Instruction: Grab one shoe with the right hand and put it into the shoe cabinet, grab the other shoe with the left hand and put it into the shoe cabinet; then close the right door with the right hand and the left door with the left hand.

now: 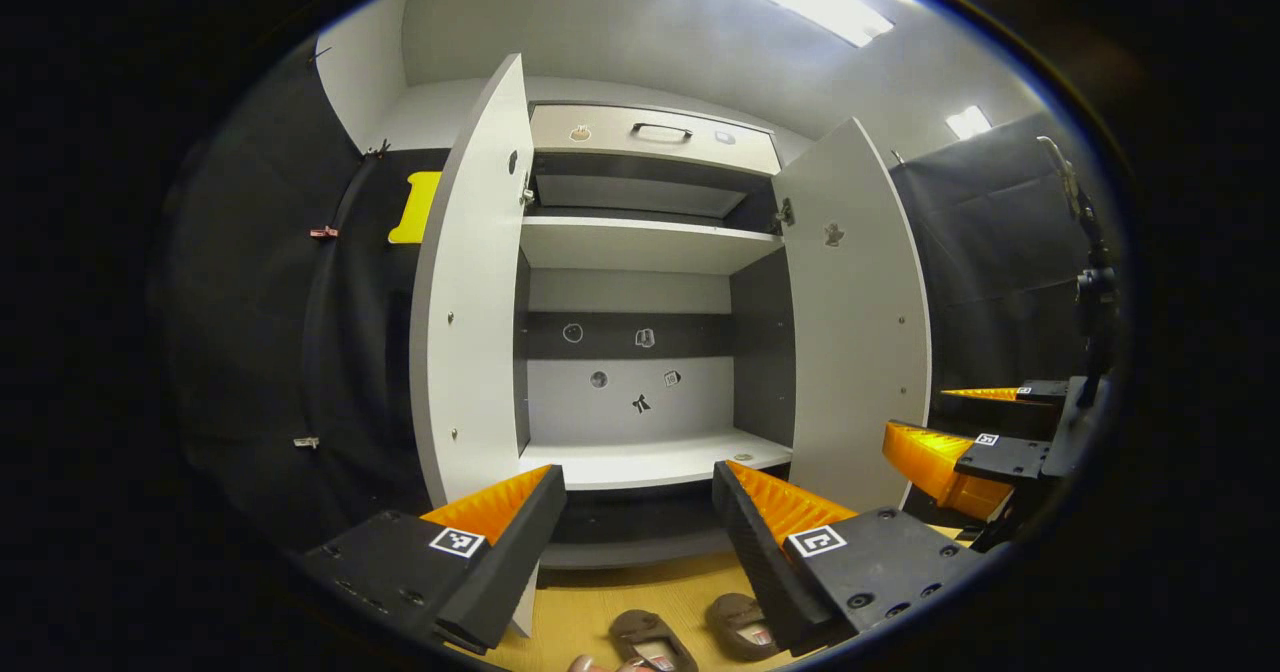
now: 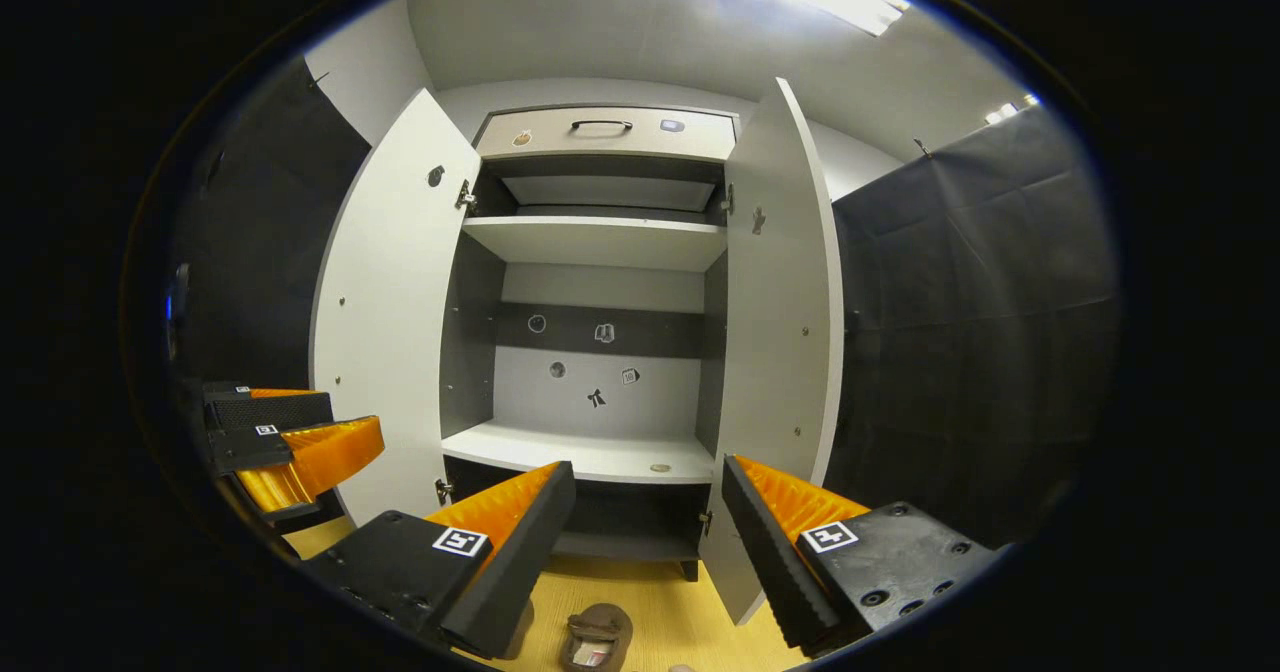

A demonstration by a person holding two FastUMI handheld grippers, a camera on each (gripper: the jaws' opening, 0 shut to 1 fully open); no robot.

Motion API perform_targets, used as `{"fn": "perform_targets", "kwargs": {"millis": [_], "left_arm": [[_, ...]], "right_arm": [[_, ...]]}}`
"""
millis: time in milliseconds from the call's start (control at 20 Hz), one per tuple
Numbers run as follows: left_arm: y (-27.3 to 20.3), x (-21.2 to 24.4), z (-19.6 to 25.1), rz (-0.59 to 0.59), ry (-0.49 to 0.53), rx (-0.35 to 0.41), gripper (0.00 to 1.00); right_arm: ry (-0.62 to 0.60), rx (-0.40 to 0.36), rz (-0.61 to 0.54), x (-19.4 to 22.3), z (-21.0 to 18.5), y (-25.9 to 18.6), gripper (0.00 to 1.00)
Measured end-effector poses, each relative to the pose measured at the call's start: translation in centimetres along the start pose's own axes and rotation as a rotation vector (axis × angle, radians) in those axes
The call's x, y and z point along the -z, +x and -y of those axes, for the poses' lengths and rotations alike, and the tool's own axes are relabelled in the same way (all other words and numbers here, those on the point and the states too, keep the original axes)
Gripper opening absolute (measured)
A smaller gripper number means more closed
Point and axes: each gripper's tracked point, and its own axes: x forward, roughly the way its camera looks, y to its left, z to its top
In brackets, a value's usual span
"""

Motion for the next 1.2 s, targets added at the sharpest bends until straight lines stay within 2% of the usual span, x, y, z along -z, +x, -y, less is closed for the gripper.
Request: {"fn": "perform_targets", "kwargs": {"millis": [200,600,800,950,1100,1200], "left_arm": [[0.3,1.4,-0.1,-0.02,-0.014,0.025,0.94],[2.2,5.2,-1.9,-0.059,-0.031,0.003,0.94],[3.8,7.0,-2.6,-0.074,-0.013,-0.016,0.94],[4.8,9.4,-2.9,-0.13,-0.011,-0.032,0.94],[5.0,10.8,-2.6,-0.158,-0.044,-0.018,0.94],[5.1,11.4,-2.4,-0.167,-0.028,-0.003,0.94]], "right_arm": [[0.001,-0.011,-0.096,3.8,-1.3,0.4,0.98],[0.087,-0.086,-0.433,18.4,-5.3,-0.4,0.98],[0.086,-0.11,-0.555,25.2,-6.9,-0.7,0.99],[0.09,-0.136,-0.663,30.8,-8.2,-1.4,0.95],[0.106,-0.152,-0.738,34.9,-8.9,-1.6,0.93],[0.09,-0.149,-0.768,36.9,-8.8,-1.4,0.92]]}}
